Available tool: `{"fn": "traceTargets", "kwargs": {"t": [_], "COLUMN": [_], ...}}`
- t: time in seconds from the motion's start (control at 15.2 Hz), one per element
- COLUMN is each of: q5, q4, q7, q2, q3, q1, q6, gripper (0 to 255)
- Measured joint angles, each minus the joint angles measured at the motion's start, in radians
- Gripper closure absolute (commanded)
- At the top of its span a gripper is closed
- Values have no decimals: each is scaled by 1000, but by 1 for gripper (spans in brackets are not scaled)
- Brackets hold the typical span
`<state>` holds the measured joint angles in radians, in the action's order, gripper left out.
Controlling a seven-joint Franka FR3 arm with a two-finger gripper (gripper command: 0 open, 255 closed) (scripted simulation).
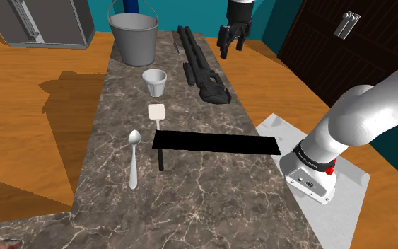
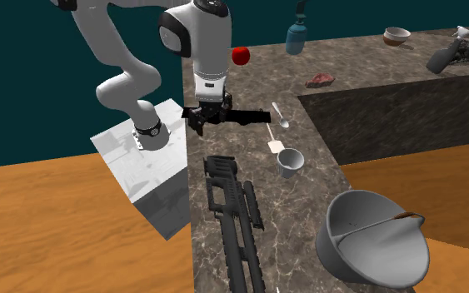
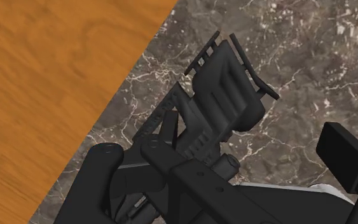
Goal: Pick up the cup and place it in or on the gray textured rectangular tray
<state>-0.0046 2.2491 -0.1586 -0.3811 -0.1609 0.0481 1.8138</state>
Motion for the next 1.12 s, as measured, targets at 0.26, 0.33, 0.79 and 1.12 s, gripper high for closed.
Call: {"fn": "traceTargets", "kwargs": {"t": [0.26, 0.33, 0.79, 1.12], "q5": [-21, -28, -114, -189], "q4": [-88, -123, -355, -560], "q7": [-77, -101, -244, -333], "q2": [139, 177, 455, 662], "q3": [-55, -70, -139, -159], "q1": [14, 19, 64, 121], "q6": [35, 34, 36, 0], "gripper": [0, 0, 0, 0]}}
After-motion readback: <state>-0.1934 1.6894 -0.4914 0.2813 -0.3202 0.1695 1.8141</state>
